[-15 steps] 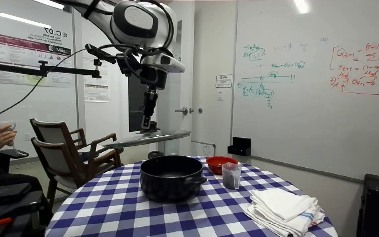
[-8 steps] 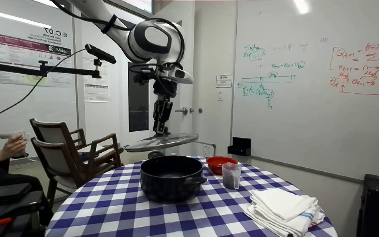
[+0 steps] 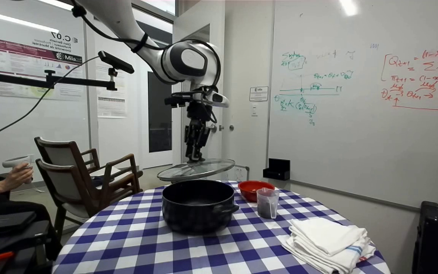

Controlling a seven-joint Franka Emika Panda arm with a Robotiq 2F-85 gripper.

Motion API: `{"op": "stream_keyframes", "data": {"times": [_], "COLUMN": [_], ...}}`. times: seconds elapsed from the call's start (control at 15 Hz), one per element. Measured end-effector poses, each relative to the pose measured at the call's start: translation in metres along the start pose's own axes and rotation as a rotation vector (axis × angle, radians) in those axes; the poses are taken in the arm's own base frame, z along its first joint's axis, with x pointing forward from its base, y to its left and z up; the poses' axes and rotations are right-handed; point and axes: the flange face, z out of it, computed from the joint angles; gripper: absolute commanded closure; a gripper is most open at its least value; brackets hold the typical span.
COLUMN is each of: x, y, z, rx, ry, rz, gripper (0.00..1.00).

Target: Remove the glass lid from the black pot then put it back on top of the pot

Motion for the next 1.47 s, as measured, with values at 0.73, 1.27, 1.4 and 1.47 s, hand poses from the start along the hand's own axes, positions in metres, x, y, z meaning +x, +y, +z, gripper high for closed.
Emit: {"op": "stream_keyframes", "data": {"times": [0.73, 1.27, 1.4, 1.47], "x": [0.021, 0.025, 0.026, 0.026], "y": [-0.019, -0.033, -0.033, -0.033], "z": [0.028, 0.043, 0.046, 0.047], "rx": [0.017, 0.029, 0.031, 0.033], "ry": [-0.017, -0.027, -0.028, -0.029], "rz": [-0.081, -0.123, -0.125, -0.127], "gripper": [0.76, 0.76, 0.76, 0.76]}}
